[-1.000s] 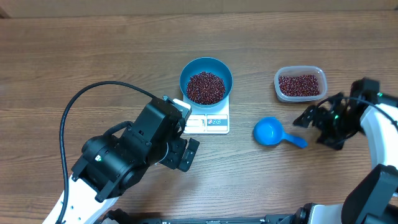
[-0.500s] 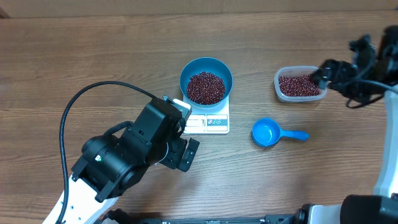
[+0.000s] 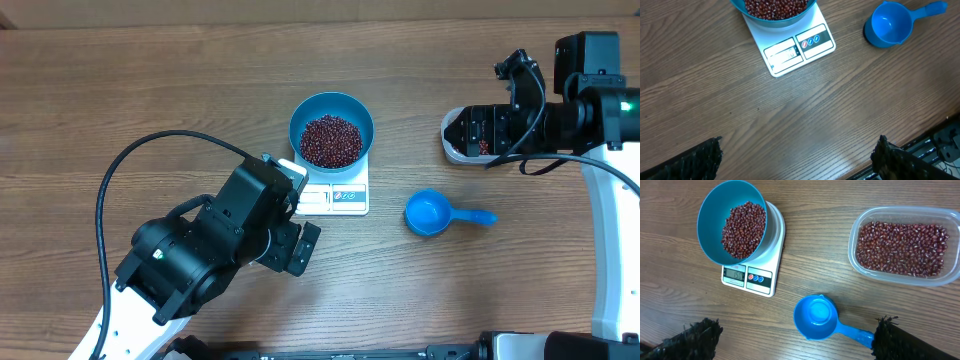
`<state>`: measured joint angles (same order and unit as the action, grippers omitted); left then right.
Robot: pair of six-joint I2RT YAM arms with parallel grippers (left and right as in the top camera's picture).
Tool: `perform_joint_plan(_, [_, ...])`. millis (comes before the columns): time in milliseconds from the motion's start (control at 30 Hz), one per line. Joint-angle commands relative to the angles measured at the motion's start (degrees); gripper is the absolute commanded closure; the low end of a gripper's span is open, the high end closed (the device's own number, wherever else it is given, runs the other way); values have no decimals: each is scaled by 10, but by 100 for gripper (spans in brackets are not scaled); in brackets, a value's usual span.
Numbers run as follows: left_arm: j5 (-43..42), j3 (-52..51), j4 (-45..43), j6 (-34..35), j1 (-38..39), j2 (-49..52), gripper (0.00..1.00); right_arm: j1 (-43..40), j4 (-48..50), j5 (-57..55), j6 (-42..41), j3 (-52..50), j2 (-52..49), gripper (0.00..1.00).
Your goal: Scoop item into bowl and weigh 150g on scale
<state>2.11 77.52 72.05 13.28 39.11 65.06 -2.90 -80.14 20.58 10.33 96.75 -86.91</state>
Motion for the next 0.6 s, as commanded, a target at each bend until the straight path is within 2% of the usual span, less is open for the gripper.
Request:
perform_joint_plan(0, [-2,7,-1,-9,-1,2,0,0,1,-15,5,18,12,0])
perform_joint_plan(433, [-2,7,-1,-9,-1,2,0,4,2,-41,9,18,21,0])
perform_joint_plan(567, [-2,7,-1,-9,-1,2,0,23,3,-40,67,17,52,0])
